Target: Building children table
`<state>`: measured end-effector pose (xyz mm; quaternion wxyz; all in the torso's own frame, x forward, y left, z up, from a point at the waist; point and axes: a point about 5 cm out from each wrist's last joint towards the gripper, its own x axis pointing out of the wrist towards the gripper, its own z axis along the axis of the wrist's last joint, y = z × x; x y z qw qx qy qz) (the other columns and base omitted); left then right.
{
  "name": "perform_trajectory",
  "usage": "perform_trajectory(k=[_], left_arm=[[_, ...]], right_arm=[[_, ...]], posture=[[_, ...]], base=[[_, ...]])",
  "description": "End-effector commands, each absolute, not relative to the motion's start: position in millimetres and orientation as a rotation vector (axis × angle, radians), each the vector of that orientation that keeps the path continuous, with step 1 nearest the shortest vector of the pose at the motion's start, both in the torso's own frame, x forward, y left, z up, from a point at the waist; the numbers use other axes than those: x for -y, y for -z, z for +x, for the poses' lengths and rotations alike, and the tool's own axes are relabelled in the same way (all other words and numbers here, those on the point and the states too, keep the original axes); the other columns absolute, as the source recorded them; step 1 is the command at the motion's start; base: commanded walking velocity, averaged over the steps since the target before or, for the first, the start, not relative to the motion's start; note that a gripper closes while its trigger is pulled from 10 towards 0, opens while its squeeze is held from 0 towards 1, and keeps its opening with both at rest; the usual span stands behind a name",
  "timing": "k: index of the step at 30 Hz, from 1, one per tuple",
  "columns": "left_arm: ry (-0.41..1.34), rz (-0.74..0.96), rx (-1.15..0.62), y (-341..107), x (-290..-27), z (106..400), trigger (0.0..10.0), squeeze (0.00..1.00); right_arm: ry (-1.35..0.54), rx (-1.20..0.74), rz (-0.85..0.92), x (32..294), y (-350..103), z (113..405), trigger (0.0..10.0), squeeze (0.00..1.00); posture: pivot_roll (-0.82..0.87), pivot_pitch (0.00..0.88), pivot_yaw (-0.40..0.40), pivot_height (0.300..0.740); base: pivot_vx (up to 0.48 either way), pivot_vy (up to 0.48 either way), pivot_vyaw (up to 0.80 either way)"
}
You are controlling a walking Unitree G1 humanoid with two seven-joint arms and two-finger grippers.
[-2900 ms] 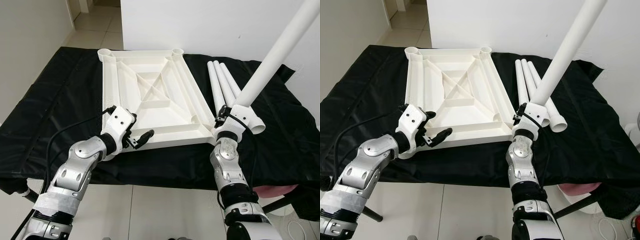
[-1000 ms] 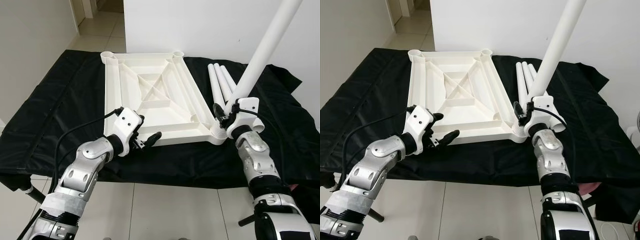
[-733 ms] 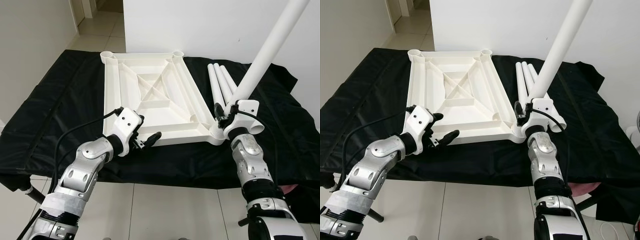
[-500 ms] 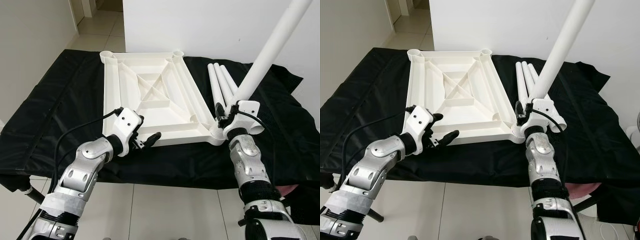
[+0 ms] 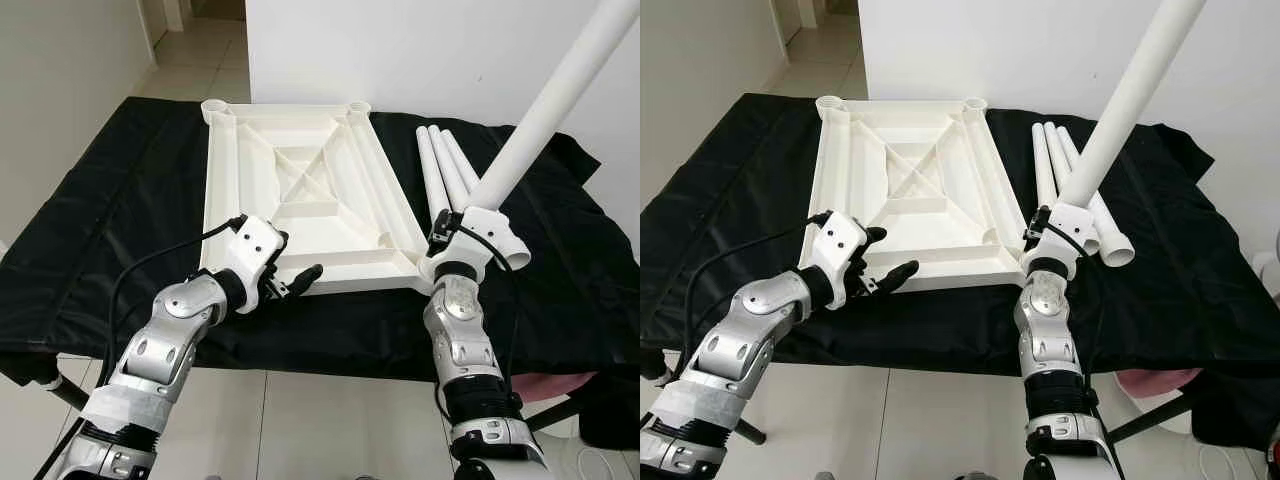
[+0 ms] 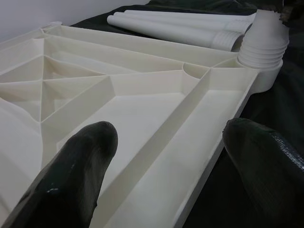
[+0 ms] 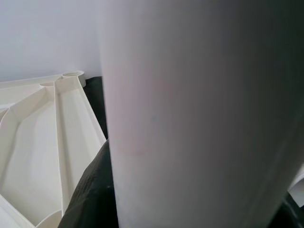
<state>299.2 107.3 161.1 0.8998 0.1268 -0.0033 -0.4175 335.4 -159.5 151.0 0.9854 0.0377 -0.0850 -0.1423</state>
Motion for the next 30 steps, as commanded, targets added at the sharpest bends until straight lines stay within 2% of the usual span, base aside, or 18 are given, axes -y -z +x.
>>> perform_trajectory(k=[1,4,5,12,16,17,18,19,30], left_arm=[[0.888,0.264,0.002,-160.8,-105.1,296.4,10.0,0.00],[0.889,0.263,0.003,-161.2,-105.3,296.9,10.0,0.00],[0.893,0.264,0.004,-161.1,-104.2,296.8,10.0,0.00],[0.896,0.262,0.005,-161.1,-103.0,296.7,10.0,0.00],[0.899,0.256,0.001,-159.6,-101.4,295.2,10.0,0.00],[0.900,0.254,0.000,-159.4,-100.9,294.7,10.0,0.00],[0.900,0.254,0.000,-159.4,-100.9,294.7,10.0,0.00],[0.901,0.252,0.000,-159.4,-100.8,294.3,10.0,0.00],[0.906,0.247,-0.007,-159.5,-100.5,292.4,10.0,0.00]], right_arm=[[0.244,0.049,0.097,148.3,-127.2,332.9,10.0,0.00],[0.247,0.039,0.107,148.0,-126.1,332.4,10.0,0.00],[0.216,0.039,0.123,146.1,-126.1,332.5,10.0,1.00],[0.169,0.050,0.130,145.7,-128.0,333.6,10.0,1.00],[0.096,0.048,0.081,154.7,-131.2,338.7,10.0,1.00],[0.076,0.048,0.063,158.4,-132.0,340.2,10.0,0.82],[0.076,0.048,0.063,158.4,-132.0,340.2,10.0,0.82],[0.048,0.046,0.052,160.9,-132.7,341.6,10.0,0.00],[-0.229,0.075,-0.085,171.6,-144.9,350.7,10.0,0.00]], posture=[[0.00,0.006,-0.026,0.740],[0.00,0.003,-0.025,0.740],[-0.01,0.002,-0.027,0.740],[-0.02,0.005,-0.031,0.740],[-0.02,0.014,-0.032,0.740],[-0.02,0.015,-0.033,0.740],[-0.02,0.015,-0.033,0.740],[-0.02,0.019,-0.033,0.740],[0.00,0.027,-0.020,0.740]], base=[[0.000,0.000,0.00],[0.000,0.000,0.00],[0.000,0.000,0.00],[0.000,0.000,0.00],[0.000,0.000,0.00],[0.000,0.000,0.00],[0.000,0.000,0.00],[0.000,0.000,0.00],[0.000,0.000,0.00]])
